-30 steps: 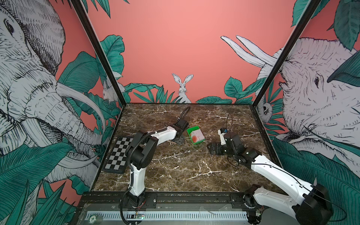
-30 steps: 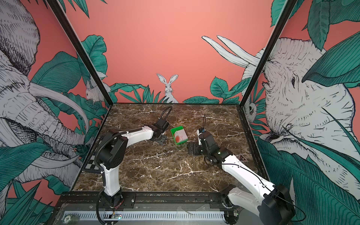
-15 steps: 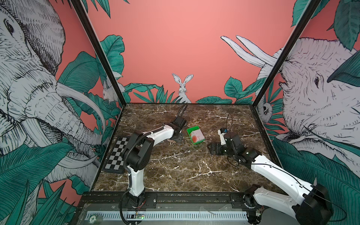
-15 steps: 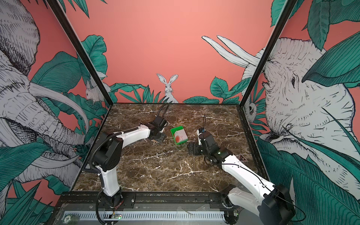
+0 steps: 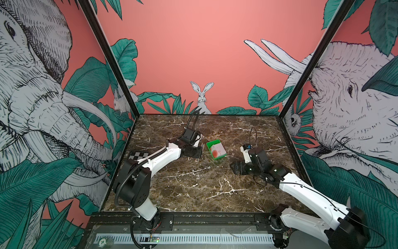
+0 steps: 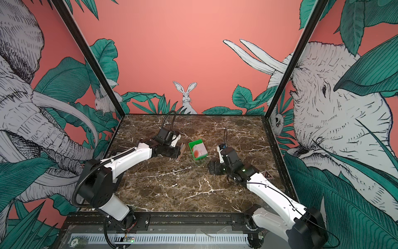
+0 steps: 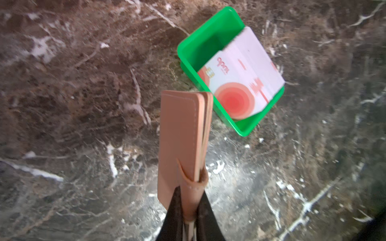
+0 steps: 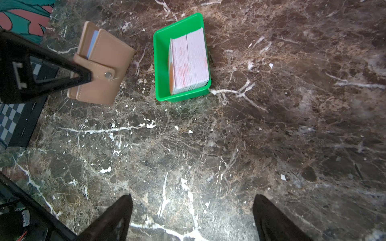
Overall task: Insert credit cards into a card holder
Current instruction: Pick up the card holder from the center of the table, then place the card holder at the bottom-center of the table.
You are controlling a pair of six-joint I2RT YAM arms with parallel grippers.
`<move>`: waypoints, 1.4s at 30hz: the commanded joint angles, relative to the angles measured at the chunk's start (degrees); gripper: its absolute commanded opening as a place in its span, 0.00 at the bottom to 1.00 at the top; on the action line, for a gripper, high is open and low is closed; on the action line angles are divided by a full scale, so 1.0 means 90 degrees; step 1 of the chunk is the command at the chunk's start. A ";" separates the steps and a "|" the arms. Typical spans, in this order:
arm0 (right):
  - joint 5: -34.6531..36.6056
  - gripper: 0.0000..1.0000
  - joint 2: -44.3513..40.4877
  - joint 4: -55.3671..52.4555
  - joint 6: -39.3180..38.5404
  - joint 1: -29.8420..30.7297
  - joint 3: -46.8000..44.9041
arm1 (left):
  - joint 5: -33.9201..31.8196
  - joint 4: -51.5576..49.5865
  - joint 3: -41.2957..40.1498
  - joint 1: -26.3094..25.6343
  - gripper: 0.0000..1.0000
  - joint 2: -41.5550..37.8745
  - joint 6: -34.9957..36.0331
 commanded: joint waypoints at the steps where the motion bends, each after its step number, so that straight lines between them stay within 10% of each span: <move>1: -0.0291 0.88 -0.0200 -0.0350 -0.0065 0.0043 -0.0089 | 0.1213 0.0623 -0.0682 0.0038 0.02 -0.0508 -0.0733; 15: -0.1254 0.75 -0.0413 -0.0087 0.0116 0.0102 -0.0439 | 0.3623 0.4168 -0.2930 -0.0300 0.03 -0.0766 -0.2738; 27: -0.1167 0.74 -0.0288 -0.0196 0.0452 0.0109 -0.0608 | 0.3839 0.5191 -0.3634 -0.0483 0.06 0.0075 -0.2986; 42: -0.0603 0.71 -0.0756 -0.0052 0.0999 0.0375 -0.1190 | 0.2229 0.2172 -0.2699 -0.0463 0.50 -0.0366 -0.1595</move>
